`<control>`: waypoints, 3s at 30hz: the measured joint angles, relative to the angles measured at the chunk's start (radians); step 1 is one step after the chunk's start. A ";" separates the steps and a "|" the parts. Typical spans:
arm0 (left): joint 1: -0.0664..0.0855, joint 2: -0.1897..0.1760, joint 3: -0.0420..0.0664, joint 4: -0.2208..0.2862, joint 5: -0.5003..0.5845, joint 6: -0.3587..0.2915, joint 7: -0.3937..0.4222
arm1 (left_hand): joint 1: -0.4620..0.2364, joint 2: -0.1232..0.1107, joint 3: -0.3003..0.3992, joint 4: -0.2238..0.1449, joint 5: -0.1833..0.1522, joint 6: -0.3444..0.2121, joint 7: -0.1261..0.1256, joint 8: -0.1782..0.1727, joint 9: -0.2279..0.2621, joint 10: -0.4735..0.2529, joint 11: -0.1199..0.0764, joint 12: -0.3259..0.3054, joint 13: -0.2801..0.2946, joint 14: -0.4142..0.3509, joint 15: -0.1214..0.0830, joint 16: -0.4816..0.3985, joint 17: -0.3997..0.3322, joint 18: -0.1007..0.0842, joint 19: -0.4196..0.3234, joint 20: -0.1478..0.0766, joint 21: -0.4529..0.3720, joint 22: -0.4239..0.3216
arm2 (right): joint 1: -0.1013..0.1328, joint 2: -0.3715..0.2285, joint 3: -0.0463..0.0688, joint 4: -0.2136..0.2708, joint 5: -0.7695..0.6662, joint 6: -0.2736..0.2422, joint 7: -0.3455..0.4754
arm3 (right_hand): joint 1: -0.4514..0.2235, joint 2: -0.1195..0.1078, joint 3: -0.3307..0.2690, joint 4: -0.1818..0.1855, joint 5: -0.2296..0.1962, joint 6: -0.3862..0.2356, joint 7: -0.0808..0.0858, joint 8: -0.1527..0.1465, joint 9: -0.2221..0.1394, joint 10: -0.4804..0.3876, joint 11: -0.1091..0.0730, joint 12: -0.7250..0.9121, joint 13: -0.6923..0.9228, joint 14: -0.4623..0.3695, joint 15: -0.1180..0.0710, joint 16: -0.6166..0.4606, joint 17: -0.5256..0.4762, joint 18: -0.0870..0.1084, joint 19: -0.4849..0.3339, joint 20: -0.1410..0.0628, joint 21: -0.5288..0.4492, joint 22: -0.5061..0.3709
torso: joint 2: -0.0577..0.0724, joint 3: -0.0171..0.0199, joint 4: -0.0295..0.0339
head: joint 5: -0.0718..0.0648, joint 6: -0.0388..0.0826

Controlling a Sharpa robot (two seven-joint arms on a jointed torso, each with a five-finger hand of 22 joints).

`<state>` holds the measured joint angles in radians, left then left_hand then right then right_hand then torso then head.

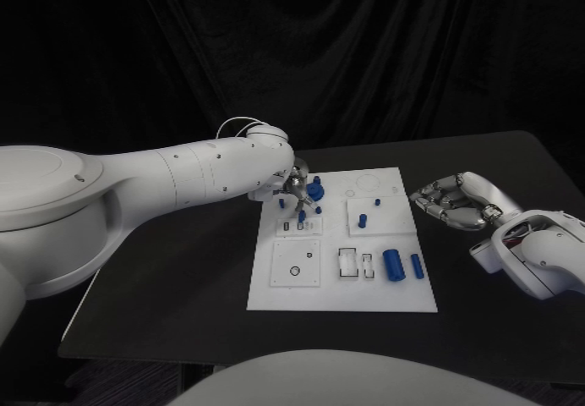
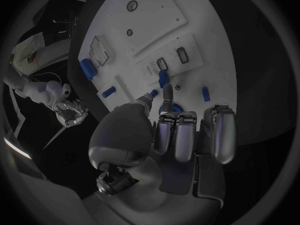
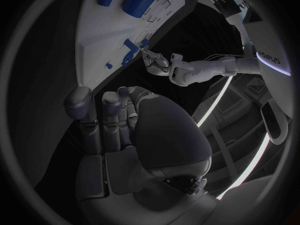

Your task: Assemble the parts on the task board

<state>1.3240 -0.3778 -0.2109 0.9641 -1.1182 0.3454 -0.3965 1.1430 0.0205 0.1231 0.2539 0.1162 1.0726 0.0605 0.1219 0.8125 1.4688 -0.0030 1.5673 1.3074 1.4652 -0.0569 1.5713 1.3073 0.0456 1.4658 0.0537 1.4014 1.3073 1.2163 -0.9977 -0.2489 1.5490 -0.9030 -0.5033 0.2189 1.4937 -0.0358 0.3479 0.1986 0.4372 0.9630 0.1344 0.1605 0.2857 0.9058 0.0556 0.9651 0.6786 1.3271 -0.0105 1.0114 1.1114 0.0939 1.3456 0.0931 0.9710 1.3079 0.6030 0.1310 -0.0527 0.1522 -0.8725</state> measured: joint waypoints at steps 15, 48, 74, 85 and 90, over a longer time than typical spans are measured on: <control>-0.008 0.005 0.000 -0.010 0.001 -0.005 -0.016 | -0.012 0.012 -0.031 -0.031 0.007 -0.014 -0.009 0.053 0.119 -0.003 -0.003 0.000 0.000 0.000 0.000 0.000 0.000 0.000 0.000 0.000 0.000 0.000 | 0.000 0.000 0.000 0.000 0.000 0.001 -0.002 | 0.000 0.000 0.000 0.000 0.004 0.000 0.000 0.000 0.000 0.000 0.000 0.000 0.000 0.000 0.000 0.000 0.000 0.000 0.000 0.000 0.000 0.000 | 0.000 -0.0009 -0.0012 | -0.002 0.000; -0.011 -0.049 0.000 0.041 0.002 -0.114 0.024 | -0.007 0.041 -0.039 -0.066 0.072 -0.071 -0.032 0.168 0.395 -0.003 -0.025 0.000 0.000 0.000 -0.015 0.000 0.000 0.000 0.000 -0.015 -0.008 0.000 | 0.000 -0.001 0.000 -0.003 0.000 0.009 -0.009 | 0.000 0.000 0.000 0.000 0.010 -0.004 0.000 0.000 0.000 0.000 0.000 0.000 0.000 0.000 0.000 0.000 -0.001 0.000 0.000 0.000 0.000 0.000 | 0.000 -0.0011 0.0008 | -0.009 0.000; -0.048 -0.260 -0.001 0.294 -0.319 -0.498 0.302 | 0.187 -0.029 0.041 -0.128 -0.018 -0.279 0.086 -0.060 -0.153 -0.001 0.064 0.000 0.000 0.002 0.059 0.000 0.000 0.000 0.000 0.057 0.034 0.000 | 0.000 -0.019 0.000 0.001 0.000 0.011 -0.010 | 0.000 0.000 0.000 0.000 0.015 -0.007 0.000 0.000 0.000 0.000 0.000 0.000 -0.001 0.000 0.000 0.000 -0.002 0.000 0.000 0.000 0.000 0.000 | 0.000 -0.0001 0.0018 | -0.012 0.000; -0.098 -0.269 -0.001 0.309 -0.350 -0.516 0.330 | 0.175 -0.041 0.004 -0.120 -0.027 -0.236 0.082 -0.060 -0.267 0.000 0.065 0.000 0.000 0.002 0.059 0.000 0.000 0.000 0.000 0.057 0.043 0.001 | 0.000 -0.022 0.000 0.002 0.000 0.015 -0.010 | 0.000 0.000 0.000 0.000 0.015 -0.007 0.000 0.000 0.000 0.000 0.000 0.000 -0.001 0.000 0.000 0.000 -0.002 0.000 0.000 0.000 0.000 -0.001 | 0.001 -0.0016 0.0035 | -0.010 0.000; -0.111 -0.265 -0.001 0.302 -0.355 -0.527 0.329 | 0.166 -0.037 -0.006 -0.113 -0.023 -0.229 0.082 -0.060 -0.286 0.000 0.064 0.000 0.000 0.002 0.059 0.000 0.000 0.000 0.000 0.057 0.043 0.001 | 0.000 -0.024 0.000 0.003 0.000 0.015 -0.010 | 0.000 0.000 0.000 0.000 0.015 -0.007 0.000 0.000 0.001 0.000 0.000 0.000 -0.001 0.000 0.000 0.000 -0.002 0.000 0.000 0.000 0.000 -0.001 | 0.000 -0.0017 0.0026 | -0.012 0.000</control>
<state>1.2135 -0.6432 -0.2120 1.2663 -1.4731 -0.1816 -0.0674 1.3087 -0.0163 0.1173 0.1406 0.0929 0.8434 0.1429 0.0617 0.5262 1.4688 0.0615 1.5672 1.3074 1.4669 0.0022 1.5713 1.3073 0.0457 1.4656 0.1109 1.4439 1.3080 1.2163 -1.0218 -0.2490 1.5520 -0.9030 -0.4879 0.2093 1.4937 -0.0358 0.3479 0.1986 0.4525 0.9558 0.1344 0.1605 0.2865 0.9058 0.0556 0.9651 0.6773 1.3271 -0.0105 1.0112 1.1097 0.0938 1.3456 0.0931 0.9709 1.3073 0.6033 0.1292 -0.0501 0.1402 -0.8725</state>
